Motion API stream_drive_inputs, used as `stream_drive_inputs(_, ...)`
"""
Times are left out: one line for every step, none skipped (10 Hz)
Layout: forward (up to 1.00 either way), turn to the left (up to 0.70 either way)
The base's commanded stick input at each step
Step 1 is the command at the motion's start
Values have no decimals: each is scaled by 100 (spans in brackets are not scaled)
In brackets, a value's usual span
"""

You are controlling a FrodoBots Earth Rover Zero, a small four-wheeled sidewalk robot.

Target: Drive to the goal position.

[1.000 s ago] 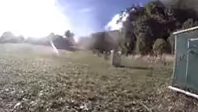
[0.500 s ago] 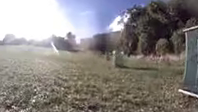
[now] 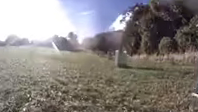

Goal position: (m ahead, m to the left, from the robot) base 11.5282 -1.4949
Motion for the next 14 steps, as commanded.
stream_drive_inputs(50,0)
stream_drive_inputs(50,0)
stream_drive_inputs(50,0)
stream_drive_inputs(50,0)
stream_drive_inputs(49,0)
stream_drive_inputs(28,0)
stream_drive_inputs(6,0)
stream_drive_inputs(34,-36)
stream_drive_inputs(12,-45)
stream_drive_inputs(0,-50)
stream_drive_inputs(0,-50)
stream_drive_inputs(0,-26)
stream_drive_inputs(0,-14)
stream_drive_inputs(0,-1)
